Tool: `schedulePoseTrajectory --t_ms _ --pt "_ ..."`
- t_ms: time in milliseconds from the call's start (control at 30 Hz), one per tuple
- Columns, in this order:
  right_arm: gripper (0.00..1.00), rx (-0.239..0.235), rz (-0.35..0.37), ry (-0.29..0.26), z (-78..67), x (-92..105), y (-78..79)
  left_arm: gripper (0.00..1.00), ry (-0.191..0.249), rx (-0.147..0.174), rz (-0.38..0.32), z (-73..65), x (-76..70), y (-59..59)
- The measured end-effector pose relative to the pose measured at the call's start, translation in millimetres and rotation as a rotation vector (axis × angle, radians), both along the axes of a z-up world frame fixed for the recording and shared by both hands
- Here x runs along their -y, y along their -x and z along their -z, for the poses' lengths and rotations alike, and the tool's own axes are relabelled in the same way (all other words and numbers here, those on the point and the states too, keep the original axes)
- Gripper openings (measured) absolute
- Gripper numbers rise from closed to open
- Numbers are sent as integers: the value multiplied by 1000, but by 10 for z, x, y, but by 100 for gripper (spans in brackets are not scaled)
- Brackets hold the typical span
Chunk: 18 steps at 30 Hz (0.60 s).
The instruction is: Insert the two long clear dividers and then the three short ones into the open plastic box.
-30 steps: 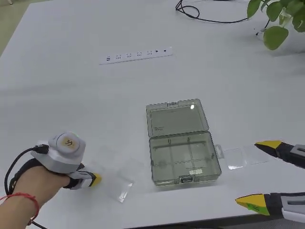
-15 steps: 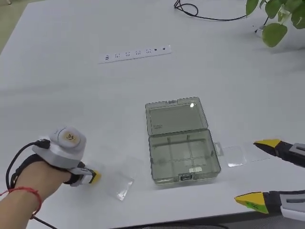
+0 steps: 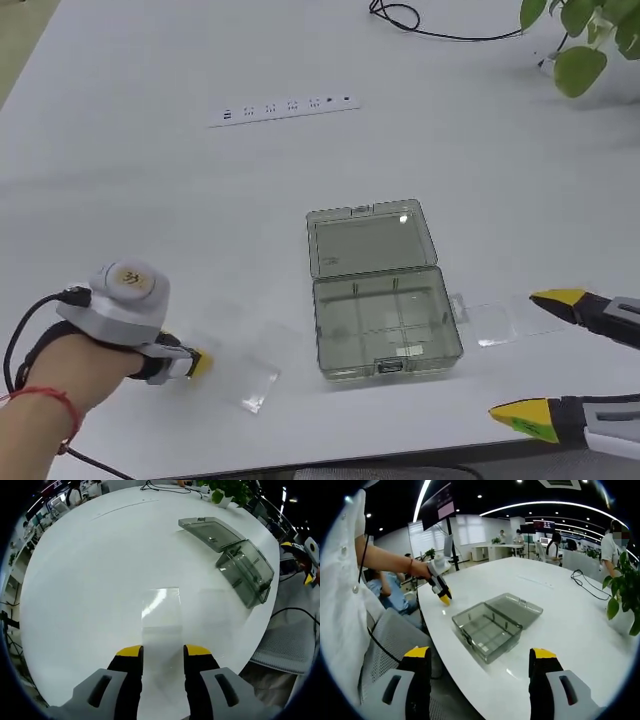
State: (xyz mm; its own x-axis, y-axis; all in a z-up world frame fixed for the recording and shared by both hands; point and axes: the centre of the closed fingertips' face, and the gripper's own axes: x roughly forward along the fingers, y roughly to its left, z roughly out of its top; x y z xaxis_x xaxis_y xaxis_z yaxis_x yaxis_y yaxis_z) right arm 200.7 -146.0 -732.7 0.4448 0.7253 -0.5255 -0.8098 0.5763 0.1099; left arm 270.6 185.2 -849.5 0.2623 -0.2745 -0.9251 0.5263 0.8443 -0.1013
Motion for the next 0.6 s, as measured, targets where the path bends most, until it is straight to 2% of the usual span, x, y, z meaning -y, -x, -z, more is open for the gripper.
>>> schedulePoseTrajectory --t_ms 167,400,600 --pt "80 4 -6 -3 -40 -30 -12 30 47 18 -24 -65 73 59" --pt "80 17 -28 2 -120 -102 -37 30 178 66 -88 -351 313 126" --pt "82 33 -63 10 -223 -212 -45 30 267 117 -103 -623 542 149"
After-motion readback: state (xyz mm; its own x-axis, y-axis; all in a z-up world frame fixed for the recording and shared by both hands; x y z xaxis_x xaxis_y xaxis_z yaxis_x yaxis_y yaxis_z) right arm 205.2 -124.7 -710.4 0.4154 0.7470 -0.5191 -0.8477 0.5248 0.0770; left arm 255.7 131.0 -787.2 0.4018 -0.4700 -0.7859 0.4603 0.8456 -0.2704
